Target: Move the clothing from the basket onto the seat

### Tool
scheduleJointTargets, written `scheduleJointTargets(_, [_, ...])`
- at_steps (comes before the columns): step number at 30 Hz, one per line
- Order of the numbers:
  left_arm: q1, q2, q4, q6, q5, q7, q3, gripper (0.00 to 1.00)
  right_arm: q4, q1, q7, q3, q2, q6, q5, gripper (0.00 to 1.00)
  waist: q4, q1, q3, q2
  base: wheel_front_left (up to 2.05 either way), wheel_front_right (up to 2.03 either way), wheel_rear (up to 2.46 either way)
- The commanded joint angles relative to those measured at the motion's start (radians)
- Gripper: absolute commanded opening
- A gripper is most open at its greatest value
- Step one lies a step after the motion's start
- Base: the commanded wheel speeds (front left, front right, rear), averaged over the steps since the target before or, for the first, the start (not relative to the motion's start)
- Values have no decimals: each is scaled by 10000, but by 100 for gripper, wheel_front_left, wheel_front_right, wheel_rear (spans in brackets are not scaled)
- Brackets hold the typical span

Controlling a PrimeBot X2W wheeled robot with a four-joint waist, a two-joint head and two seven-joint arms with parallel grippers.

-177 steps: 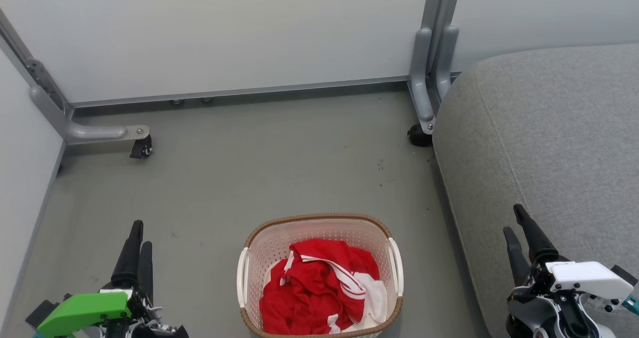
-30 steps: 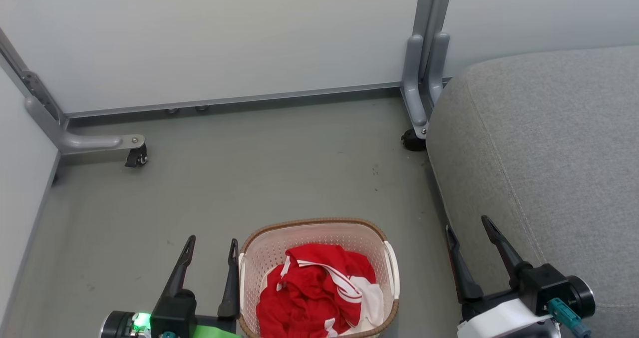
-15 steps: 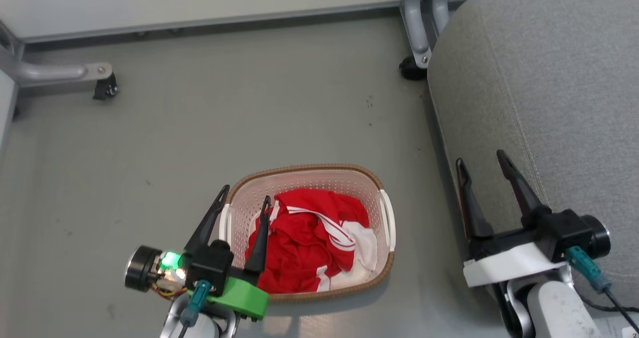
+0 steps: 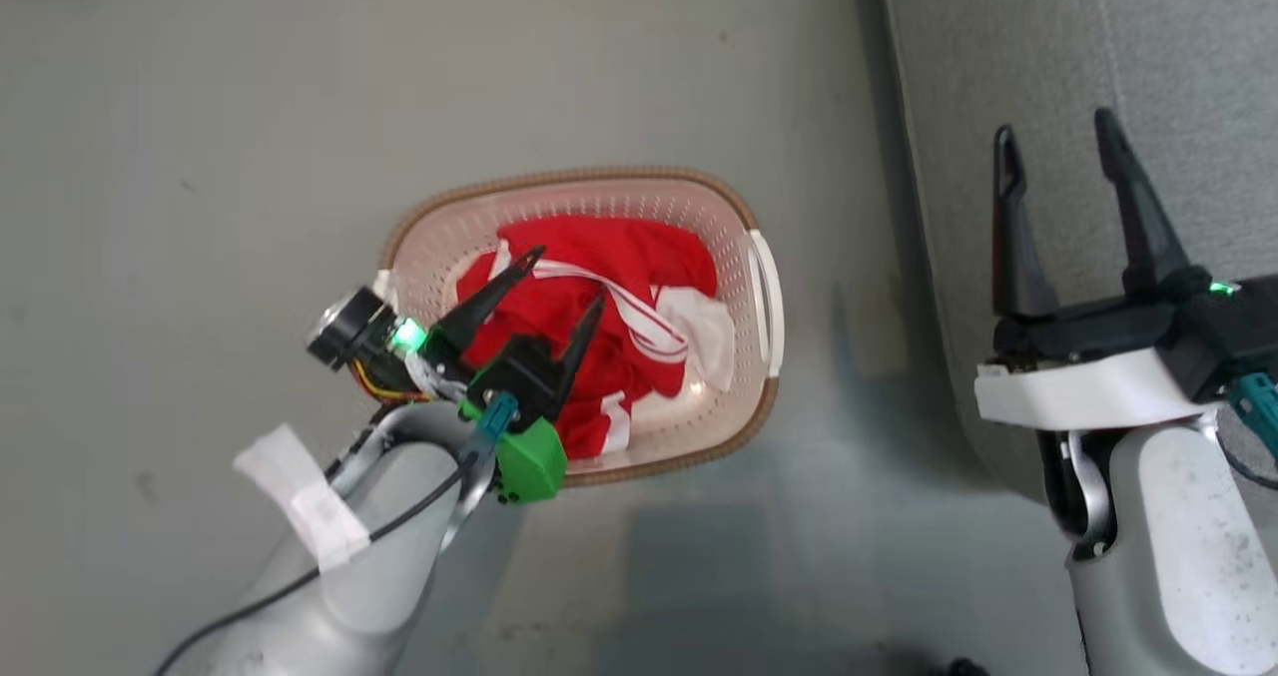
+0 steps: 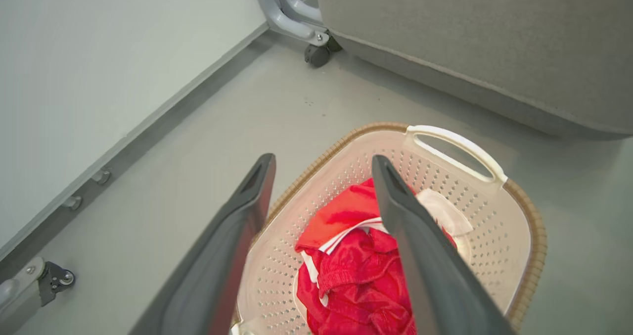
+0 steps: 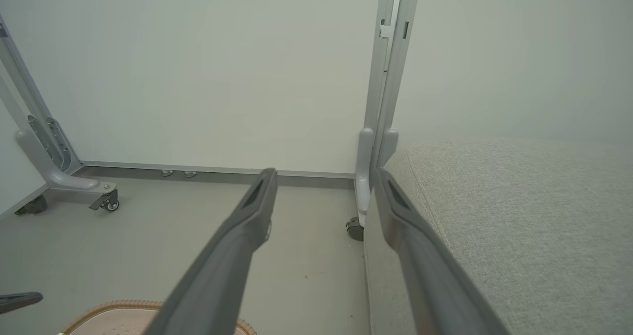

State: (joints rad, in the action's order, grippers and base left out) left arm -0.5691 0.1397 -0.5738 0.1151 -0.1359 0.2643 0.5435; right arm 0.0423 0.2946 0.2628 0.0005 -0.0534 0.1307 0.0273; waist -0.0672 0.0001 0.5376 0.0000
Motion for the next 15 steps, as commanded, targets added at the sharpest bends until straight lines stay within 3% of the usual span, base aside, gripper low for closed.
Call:
scheduleJointTargets(1, [-461, 110, -445, 53, -77, -1, 174, 100, 105, 259, 32, 33, -73, 1, -51, 100, -574, -1, 1701, 0, 0, 0, 0])
scheduleJointTargets(15, [-4164, 51, -5668, 155, -1253, -17, 2645, 100, 651, 857, 32, 109, 22, -1, 291, 100, -1698, -1, 3617, 0, 0, 0, 0])
